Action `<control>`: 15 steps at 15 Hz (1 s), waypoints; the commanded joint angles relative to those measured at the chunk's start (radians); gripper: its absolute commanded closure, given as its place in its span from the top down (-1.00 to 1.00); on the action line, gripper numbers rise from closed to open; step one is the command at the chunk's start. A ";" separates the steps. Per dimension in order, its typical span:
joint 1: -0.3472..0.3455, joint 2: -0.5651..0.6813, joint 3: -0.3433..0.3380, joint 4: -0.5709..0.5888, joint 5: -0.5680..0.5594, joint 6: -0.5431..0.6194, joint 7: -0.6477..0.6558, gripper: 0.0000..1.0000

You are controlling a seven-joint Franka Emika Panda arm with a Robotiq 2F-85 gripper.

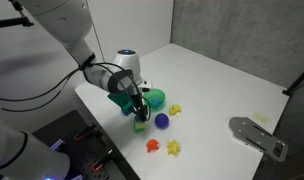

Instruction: Place the green toy animal on the light green block

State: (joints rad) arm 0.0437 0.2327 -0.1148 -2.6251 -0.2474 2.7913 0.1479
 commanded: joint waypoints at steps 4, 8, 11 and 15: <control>-0.020 -0.083 0.033 -0.035 0.079 -0.031 -0.043 1.00; -0.061 -0.179 0.096 -0.034 0.261 -0.100 -0.152 1.00; -0.055 -0.269 0.083 -0.021 0.272 -0.173 -0.135 1.00; -0.052 -0.381 0.077 0.021 0.325 -0.321 -0.173 1.00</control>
State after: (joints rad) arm -0.0021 -0.0557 -0.0358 -2.6244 0.0290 2.5847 0.0241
